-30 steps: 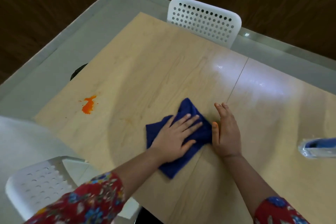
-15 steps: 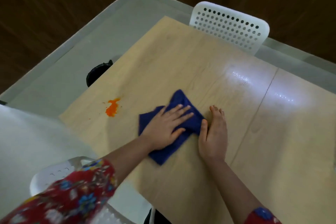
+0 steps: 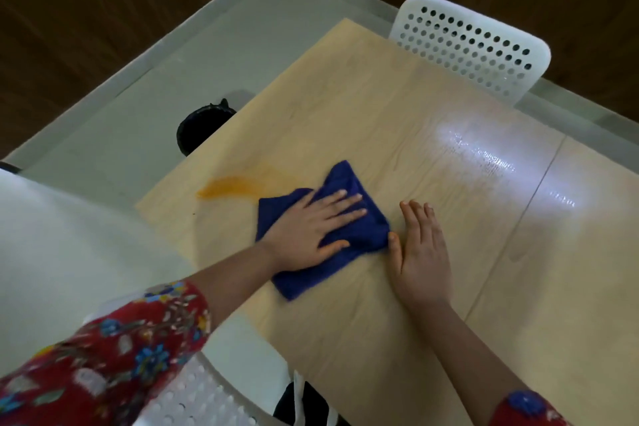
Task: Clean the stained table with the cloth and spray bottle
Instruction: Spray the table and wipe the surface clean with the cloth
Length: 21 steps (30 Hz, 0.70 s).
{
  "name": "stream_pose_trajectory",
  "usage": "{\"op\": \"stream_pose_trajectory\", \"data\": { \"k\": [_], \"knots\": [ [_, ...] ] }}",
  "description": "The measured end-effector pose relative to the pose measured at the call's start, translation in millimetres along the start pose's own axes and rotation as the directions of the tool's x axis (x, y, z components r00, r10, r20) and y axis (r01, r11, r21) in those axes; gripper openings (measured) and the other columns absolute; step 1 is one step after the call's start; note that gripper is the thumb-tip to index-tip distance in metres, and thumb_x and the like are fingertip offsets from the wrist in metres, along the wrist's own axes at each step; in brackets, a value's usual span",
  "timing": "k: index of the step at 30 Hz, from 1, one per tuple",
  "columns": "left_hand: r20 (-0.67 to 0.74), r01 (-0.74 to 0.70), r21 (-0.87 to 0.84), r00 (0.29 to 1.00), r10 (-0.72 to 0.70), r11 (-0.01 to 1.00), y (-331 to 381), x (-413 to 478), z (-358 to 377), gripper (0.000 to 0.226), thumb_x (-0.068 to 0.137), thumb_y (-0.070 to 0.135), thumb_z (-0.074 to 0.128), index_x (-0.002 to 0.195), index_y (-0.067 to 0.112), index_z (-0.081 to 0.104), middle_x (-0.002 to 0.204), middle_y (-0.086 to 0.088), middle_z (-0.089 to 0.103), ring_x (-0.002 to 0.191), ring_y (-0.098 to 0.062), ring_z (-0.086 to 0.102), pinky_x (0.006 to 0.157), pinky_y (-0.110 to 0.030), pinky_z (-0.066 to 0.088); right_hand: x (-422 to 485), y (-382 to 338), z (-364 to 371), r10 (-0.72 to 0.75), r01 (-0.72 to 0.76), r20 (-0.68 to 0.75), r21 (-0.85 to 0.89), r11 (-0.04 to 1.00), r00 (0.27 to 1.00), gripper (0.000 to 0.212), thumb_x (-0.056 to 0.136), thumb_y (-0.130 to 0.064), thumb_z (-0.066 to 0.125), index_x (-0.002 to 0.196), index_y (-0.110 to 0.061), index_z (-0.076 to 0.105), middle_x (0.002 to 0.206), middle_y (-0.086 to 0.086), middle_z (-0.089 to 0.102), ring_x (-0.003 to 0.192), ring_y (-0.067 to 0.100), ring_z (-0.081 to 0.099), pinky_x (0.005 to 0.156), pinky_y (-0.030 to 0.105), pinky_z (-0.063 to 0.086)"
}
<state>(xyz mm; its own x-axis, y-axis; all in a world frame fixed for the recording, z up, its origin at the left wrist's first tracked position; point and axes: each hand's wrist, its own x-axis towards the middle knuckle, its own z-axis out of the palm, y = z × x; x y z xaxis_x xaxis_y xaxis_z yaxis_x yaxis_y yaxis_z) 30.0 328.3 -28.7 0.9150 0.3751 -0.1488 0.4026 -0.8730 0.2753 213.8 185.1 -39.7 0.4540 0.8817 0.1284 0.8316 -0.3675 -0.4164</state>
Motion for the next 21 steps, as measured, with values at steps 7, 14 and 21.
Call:
{"op": "stream_pose_trajectory", "data": {
  "k": [7, 14, 21],
  "knots": [
    [-0.209, 0.636, -0.134, 0.731, -0.649, 0.760, -160, -49, -31, 0.054, 0.102, 0.044, 0.027, 0.153, 0.029, 0.022, 0.161, 0.005, 0.018, 0.149, -0.019, 0.015, 0.115, -0.056, 0.021, 0, 2, 1, 0.028, -0.028, 0.021, -0.017, 0.999, 0.999, 0.059, 0.097, -0.045, 0.027, 0.148, -0.017, 0.032, 0.154, 0.004, 0.036, 0.148, 0.020, 0.018, 0.118, 0.042, 0.022],
    [-0.227, 0.709, -0.116, 0.663, -0.713, 0.696, -110, -139, 3, 0.060, 0.099, 0.045, 0.018, 0.154, 0.020, 0.020, 0.161, 0.002, 0.017, 0.148, -0.016, 0.013, 0.116, -0.051, 0.017, 0, -1, 1, 0.033, -0.033, -0.005, -0.011, 0.999, 0.999, 0.062, 0.096, -0.046, 0.028, 0.148, -0.013, 0.036, 0.151, 0.008, 0.040, 0.146, 0.023, 0.022, 0.118, 0.039, 0.021],
    [-0.218, 0.663, -0.047, 0.723, -0.656, 0.747, -108, -62, -15, 0.068, 0.093, 0.053, 0.012, 0.155, 0.024, 0.016, 0.162, 0.003, 0.012, 0.149, -0.019, 0.010, 0.116, -0.051, 0.022, 2, 0, 4, 0.008, -0.009, -0.010, -0.016, 1.000, 1.000, 0.060, 0.096, -0.045, 0.030, 0.147, -0.015, 0.037, 0.151, 0.007, 0.040, 0.146, 0.024, 0.023, 0.118, 0.041, 0.022]
  ]
}}
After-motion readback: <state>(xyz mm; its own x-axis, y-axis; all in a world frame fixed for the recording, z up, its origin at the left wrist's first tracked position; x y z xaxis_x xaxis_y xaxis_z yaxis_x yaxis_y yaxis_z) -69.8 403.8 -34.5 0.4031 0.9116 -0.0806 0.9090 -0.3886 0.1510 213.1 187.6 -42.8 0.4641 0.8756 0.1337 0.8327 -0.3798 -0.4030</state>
